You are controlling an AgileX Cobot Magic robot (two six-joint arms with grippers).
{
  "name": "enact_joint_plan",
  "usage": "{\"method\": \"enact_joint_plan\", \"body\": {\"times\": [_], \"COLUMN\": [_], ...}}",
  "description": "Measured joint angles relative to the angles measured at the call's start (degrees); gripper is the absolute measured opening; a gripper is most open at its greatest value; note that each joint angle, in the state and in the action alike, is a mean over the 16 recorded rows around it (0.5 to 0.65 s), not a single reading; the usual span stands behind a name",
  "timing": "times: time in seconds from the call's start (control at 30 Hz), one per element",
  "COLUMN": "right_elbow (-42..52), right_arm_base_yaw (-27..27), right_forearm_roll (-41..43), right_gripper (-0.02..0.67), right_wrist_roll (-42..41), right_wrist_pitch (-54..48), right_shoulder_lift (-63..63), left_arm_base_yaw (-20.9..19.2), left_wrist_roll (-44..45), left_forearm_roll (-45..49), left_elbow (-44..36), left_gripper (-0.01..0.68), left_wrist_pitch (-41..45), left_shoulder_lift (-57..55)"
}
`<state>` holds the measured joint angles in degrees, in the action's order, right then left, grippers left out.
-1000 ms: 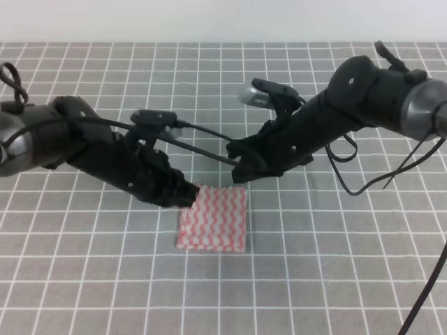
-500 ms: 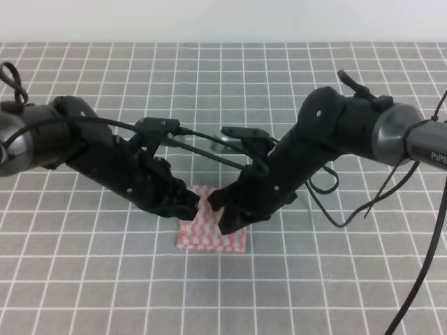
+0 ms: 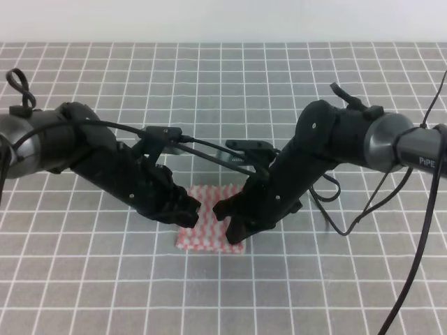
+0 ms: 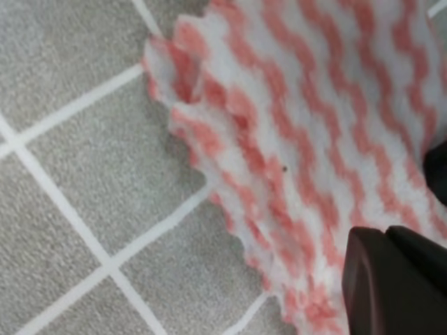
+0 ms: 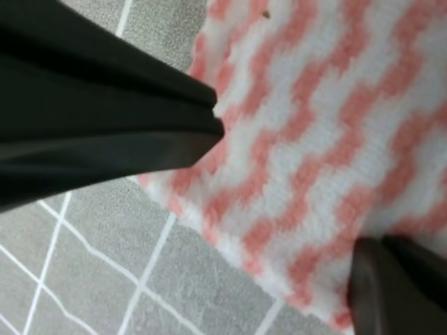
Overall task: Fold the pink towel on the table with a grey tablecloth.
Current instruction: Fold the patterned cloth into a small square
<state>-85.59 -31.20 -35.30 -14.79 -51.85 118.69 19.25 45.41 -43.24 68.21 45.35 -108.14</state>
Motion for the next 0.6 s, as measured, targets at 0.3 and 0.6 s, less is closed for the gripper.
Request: {"method": "enact_joint_plan", "body": {"times": [0.3,0.6], "right_elbow": [-0.1,2.2], "right_arm_base_yaw": [0.3,0.6], "right_forearm_roll": [3.1,6.6], "right_gripper": [-0.016,-0.015], "right_wrist_roll": [0.7,1.8], "right_wrist_pitch": [0.1,1.5], "right_shoulder_lift": [-3.5,-10.6], "left_arm_base_yaw": [0.0,0.0], "left_wrist_roll": [0.0,0.0], "left_forearm_roll": [0.0,-0.1], "left_elbow": [-0.2,-5.7], "left_gripper": [-0.002,-0.002], "left_wrist_pitch": [-3.1,-12.1], "left_shoulder_lift": [4.4,17.6]}}
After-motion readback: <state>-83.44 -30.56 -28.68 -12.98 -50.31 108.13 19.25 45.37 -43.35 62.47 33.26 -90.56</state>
